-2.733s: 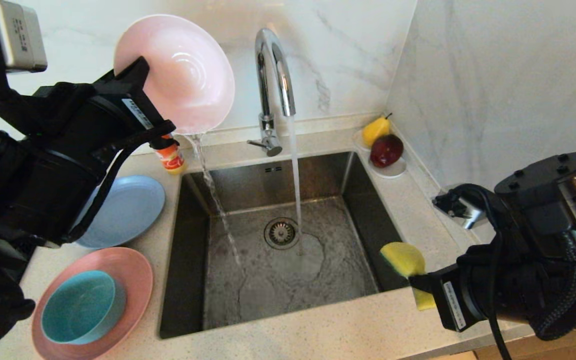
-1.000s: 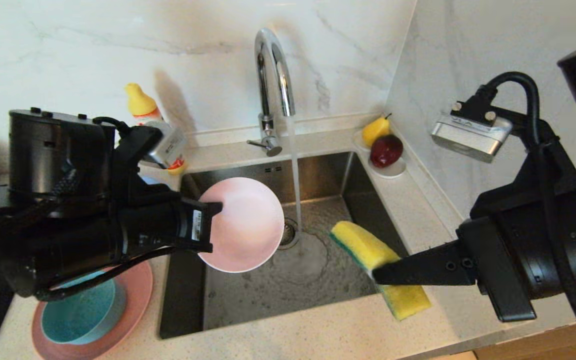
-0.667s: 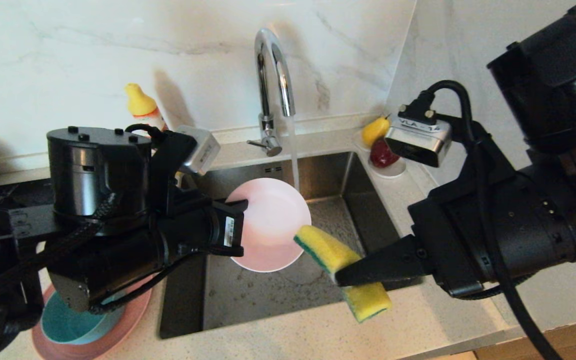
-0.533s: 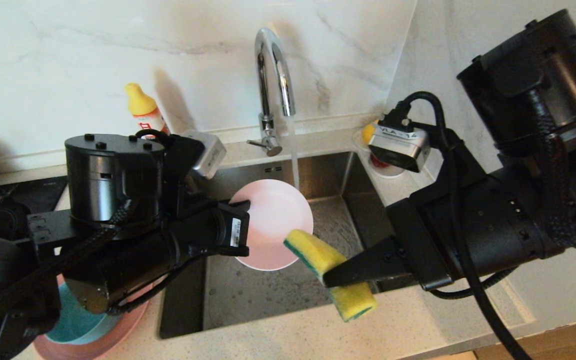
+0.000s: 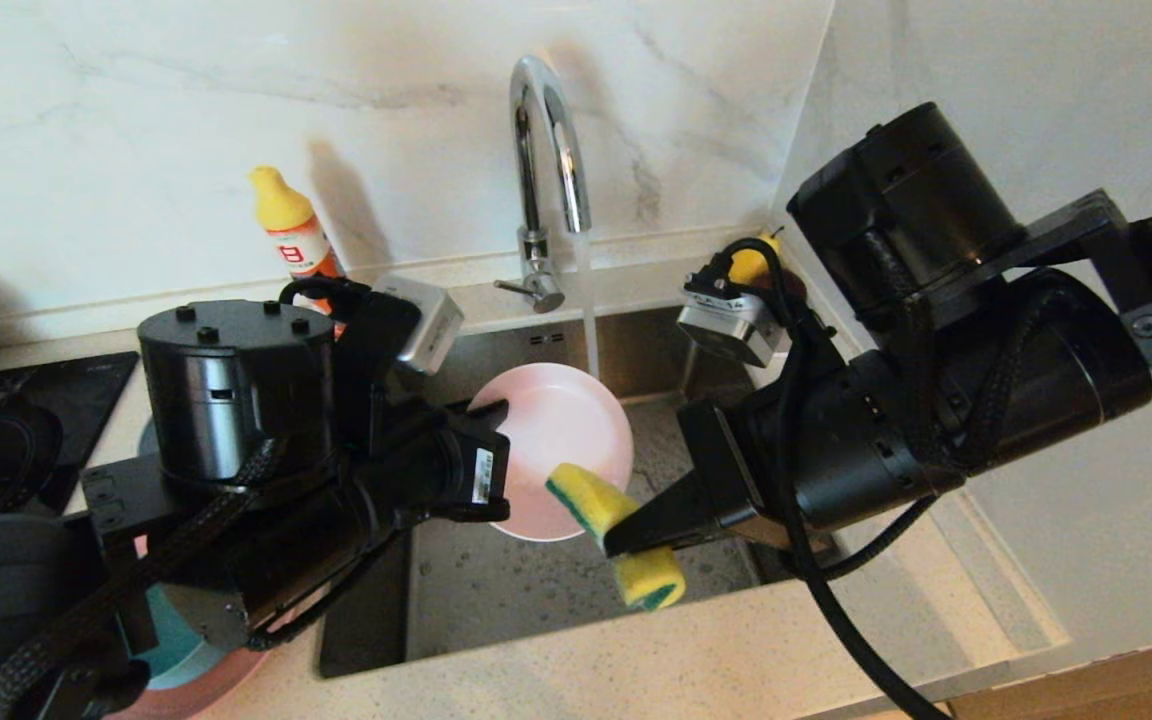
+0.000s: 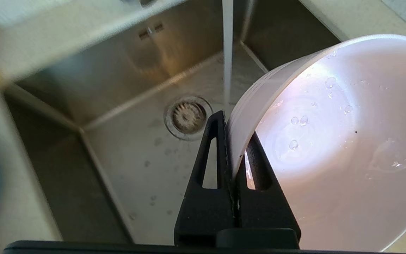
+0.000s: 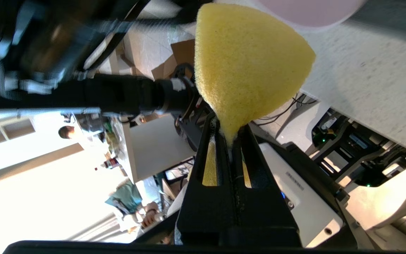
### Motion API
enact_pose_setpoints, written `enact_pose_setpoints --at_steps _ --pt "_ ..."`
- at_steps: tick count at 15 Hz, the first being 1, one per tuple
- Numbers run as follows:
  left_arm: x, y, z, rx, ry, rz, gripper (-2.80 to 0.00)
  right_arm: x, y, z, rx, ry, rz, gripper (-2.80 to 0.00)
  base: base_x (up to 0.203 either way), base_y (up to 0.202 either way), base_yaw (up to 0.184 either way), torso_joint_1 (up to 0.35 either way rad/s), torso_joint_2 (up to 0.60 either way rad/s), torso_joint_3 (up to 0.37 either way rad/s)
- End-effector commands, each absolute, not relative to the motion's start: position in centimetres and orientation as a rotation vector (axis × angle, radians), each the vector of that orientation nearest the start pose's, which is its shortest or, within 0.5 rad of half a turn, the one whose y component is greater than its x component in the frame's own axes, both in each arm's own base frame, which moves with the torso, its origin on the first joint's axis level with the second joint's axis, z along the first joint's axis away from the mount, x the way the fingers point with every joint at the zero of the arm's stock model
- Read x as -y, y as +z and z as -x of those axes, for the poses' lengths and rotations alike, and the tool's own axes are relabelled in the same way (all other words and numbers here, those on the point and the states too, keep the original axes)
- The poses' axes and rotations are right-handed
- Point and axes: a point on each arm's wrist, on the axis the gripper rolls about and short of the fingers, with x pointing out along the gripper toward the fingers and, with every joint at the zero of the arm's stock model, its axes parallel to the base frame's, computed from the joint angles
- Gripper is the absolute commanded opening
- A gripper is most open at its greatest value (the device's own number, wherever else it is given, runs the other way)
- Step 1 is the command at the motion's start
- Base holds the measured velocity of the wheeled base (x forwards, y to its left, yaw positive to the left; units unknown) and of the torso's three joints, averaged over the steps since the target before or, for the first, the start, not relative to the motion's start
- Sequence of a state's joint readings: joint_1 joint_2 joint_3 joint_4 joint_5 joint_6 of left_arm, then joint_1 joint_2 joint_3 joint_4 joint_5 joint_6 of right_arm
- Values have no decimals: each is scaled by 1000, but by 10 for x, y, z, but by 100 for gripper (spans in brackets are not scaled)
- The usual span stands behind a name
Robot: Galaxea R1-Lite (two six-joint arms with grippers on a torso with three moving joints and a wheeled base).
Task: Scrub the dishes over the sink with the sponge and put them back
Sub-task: Wipe the bowl
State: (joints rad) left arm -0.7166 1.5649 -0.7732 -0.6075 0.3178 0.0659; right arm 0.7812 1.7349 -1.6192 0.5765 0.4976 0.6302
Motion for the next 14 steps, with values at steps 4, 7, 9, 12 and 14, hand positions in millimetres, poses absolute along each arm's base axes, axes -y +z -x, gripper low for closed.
enact_pose_setpoints --at_steps 4,7,9,12,14 --pt "179 203 -202 -105 -423 -186 -280 -233 281 -235 -1104 904 -459 -280 0 0 0 0 0 0" --pt "178 202 -196 -108 -438 -191 -280 -237 282 -239 -1097 906 -462 -280 0 0 0 0 0 0" --pt "178 200 -195 -112 -445 -194 -280 -237 280 -246 -1097 892 -471 -280 0 0 0 0 0 0" --pt "178 203 -193 -103 -452 -190 -280 -235 279 -256 -1094 856 -500 -280 0 0 0 0 0 0" --pt "179 202 -190 -103 -461 -196 -280 -234 278 -258 -1090 848 -503 -280 0 0 0 0 0 0"
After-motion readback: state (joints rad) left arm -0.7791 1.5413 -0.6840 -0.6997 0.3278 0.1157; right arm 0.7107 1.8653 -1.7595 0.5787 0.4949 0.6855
